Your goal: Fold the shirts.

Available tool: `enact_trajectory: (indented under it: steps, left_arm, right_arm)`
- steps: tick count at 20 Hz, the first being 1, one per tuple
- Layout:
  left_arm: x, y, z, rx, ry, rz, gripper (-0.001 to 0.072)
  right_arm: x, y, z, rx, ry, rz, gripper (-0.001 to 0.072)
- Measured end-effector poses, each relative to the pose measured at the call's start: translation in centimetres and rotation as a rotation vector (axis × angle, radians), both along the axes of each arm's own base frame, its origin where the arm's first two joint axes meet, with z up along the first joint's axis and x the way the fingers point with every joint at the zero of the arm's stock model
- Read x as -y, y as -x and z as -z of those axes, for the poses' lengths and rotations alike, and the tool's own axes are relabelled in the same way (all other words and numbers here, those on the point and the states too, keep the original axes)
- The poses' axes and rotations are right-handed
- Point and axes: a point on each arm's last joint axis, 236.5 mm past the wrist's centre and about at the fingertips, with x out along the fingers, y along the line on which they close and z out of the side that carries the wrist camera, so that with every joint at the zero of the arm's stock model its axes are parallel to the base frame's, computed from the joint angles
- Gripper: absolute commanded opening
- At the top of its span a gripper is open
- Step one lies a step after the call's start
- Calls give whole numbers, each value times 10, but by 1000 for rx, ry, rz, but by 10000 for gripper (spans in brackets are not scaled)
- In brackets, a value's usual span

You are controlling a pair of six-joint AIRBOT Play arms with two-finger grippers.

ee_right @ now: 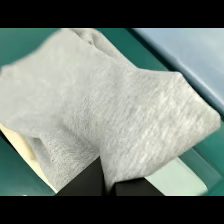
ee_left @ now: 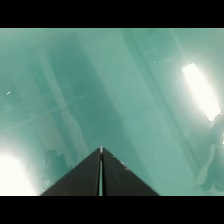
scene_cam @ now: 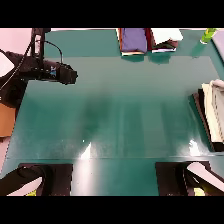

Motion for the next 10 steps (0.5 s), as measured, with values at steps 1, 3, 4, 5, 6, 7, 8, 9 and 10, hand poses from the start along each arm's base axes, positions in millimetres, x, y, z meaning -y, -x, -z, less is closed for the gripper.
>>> enact_trajectory:
  steps: [1, 3, 4, 5, 6, 7, 8, 9, 10]
  left_arm:
    - [0, 0, 0, 2, -3, 3, 23]
    - [0, 0, 0, 2, -5, 6, 23]
    - [0, 1, 1, 2, -7, 7, 23]
    - [0, 1, 1, 1, -9, 10, 23]
    - [0, 1, 1, 1, -9, 10, 23]
    - [0, 1, 1, 1, -9, 10, 23]
    - [0, 1, 1, 2, -9, 10, 23]
    - [0, 1, 1, 2, -10, 11, 23]
    - [0, 1, 1, 2, -10, 11, 23]
  right_arm:
    - [-2, 10, 11, -32, -5, 6, 12]
    - [-6, 27, 33, -93, -14, 18, 12]
    - [-7, 34, 43, -122, -14, 19, 13]
    - [-9, 40, 52, -145, -14, 17, 15]
    - [-10, 45, 61, -169, -18, 12, 72]
    - [-11, 48, 69, -185, -20, 9, 298]
    - [-12, 52, 77, -207, -24, 7, 541]
    - [-11, 57, 82, -231, -23, 7, 652]
    - [-8, 61, 85, -251, -15, 10, 659]
